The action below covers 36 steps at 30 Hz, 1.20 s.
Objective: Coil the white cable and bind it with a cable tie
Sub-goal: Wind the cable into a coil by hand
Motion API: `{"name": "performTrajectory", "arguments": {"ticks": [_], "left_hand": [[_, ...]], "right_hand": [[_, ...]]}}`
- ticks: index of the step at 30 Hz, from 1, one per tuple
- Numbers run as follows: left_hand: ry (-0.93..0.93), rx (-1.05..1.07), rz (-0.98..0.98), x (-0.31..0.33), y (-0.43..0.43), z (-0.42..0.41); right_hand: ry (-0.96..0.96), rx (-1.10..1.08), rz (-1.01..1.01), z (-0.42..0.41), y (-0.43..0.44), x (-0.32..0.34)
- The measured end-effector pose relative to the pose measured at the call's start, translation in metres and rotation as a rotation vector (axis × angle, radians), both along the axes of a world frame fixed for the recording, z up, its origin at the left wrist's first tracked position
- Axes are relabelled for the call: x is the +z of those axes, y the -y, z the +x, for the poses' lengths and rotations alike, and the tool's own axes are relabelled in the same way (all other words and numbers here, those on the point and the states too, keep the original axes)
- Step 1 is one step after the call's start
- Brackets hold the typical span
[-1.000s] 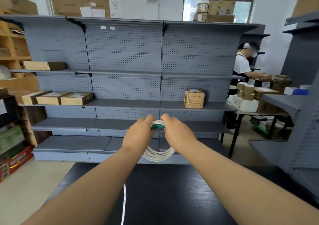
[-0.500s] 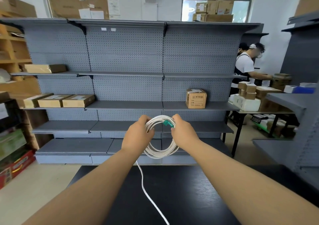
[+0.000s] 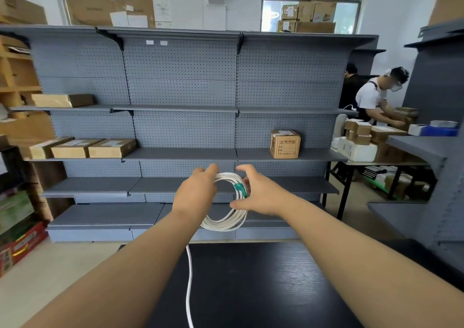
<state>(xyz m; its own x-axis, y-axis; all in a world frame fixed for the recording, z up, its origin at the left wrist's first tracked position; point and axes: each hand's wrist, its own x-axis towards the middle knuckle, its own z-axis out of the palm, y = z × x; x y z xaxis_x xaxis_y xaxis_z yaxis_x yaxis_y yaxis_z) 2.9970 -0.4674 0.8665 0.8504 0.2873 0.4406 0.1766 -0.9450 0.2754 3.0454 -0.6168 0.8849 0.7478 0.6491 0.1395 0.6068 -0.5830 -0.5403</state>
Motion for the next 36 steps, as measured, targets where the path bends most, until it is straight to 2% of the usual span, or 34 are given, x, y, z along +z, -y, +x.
{"name": "performTrajectory", "arguments": {"ticks": [8, 13, 15, 18, 23, 25, 31, 36], "left_hand": [[-0.113, -0.071, 0.292, -0.002, 0.004, -0.002], [-0.109, -0.076, 0.323, -0.008, 0.001, -0.003], [-0.072, -0.096, 0.251, -0.012, -0.001, -0.003], [0.027, -0.130, -0.001, -0.018, -0.003, 0.001], [0.111, -0.127, -0.403, -0.024, -0.002, 0.002], [0.146, -0.121, -0.488, -0.023, 0.000, 0.002], [0.153, -0.097, -0.362, -0.017, 0.009, 0.004], [0.073, -0.092, -0.136, -0.008, 0.015, 0.008]], "right_hand": [[0.271, -0.039, -0.222, 0.000, -0.022, -0.009], [0.371, -0.085, -0.244, 0.003, -0.021, -0.017], [0.381, -0.106, -0.218, 0.003, -0.021, -0.018], [0.351, -0.150, -0.168, 0.004, -0.020, -0.019], [0.205, -0.216, -0.047, 0.008, -0.014, -0.022], [0.139, -0.226, 0.003, 0.009, -0.011, -0.020], [0.069, -0.188, 0.025, 0.010, -0.005, -0.015], [0.106, -0.162, 0.014, 0.010, -0.001, -0.013]]}}
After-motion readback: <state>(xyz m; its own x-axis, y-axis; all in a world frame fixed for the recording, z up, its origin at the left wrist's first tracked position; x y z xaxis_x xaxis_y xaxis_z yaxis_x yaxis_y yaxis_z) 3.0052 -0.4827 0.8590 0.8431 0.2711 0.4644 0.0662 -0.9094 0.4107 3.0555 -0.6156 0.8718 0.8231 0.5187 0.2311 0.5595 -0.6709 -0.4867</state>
